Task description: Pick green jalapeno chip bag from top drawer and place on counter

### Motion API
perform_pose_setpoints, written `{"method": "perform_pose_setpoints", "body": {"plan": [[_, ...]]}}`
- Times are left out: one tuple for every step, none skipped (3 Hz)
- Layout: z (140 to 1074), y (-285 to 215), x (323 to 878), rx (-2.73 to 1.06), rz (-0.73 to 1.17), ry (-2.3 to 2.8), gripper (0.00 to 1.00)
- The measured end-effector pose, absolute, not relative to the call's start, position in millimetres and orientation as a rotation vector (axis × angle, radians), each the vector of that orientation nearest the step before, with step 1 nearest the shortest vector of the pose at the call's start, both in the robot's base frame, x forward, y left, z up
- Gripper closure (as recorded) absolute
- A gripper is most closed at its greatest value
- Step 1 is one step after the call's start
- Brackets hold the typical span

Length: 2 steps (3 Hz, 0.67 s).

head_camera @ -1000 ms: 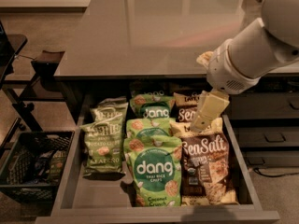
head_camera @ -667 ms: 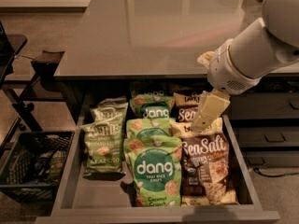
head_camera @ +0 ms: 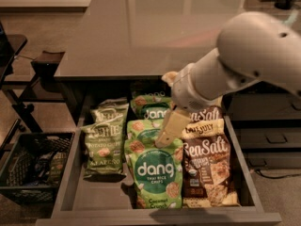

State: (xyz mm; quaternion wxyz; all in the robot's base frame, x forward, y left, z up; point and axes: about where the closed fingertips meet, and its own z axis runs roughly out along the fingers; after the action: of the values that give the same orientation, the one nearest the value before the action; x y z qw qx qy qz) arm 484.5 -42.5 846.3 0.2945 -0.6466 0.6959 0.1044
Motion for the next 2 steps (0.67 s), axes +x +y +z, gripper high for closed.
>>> {"method": "perform_pose_setpoints", "body": {"plan": [[834.1,16.0,482.6,-1.766,0.381,1.744,0.0],[823.2,45.3,485.3,-1.781,0.438,1.685,0.0]]}}
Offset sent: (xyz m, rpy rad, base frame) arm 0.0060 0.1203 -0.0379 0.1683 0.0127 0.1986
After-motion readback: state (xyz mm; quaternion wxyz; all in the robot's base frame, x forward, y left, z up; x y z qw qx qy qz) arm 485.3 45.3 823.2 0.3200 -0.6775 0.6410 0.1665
